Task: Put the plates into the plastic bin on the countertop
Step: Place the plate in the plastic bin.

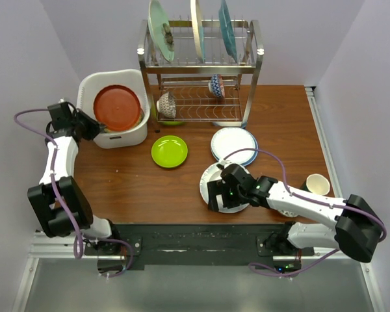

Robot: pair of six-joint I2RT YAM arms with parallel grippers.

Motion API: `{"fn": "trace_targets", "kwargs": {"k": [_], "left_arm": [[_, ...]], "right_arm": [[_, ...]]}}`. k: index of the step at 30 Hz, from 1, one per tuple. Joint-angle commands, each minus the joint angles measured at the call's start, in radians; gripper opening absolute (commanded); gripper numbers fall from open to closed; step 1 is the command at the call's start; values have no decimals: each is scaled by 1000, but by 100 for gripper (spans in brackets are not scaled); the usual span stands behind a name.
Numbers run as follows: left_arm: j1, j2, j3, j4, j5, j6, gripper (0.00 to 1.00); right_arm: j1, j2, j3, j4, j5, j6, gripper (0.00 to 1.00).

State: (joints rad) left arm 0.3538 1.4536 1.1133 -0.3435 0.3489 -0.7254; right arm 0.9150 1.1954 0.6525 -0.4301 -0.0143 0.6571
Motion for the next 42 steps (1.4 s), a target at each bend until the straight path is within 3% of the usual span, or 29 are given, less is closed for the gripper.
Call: {"fn": "trace_targets", "kwargs": {"k": [1,12,31,37,42], "left_arm": [[14,63,103,74,30,-20,0],[17,194,164,87,16,-35,0],[16,283,206,29,-39,-17,1],[17,289,220,32,-27,-19,11],[17,306,250,32,-8,-17,34]], "right_arm": [[-1,7,13,-21,-3,-4,99],[1,18,12,-15,-3,-7,99],[1,29,10,-15,-6,-8,99],[2,23,9,-15,-6,-5,99],[1,18,9,-16,-6,-7,99]]}}
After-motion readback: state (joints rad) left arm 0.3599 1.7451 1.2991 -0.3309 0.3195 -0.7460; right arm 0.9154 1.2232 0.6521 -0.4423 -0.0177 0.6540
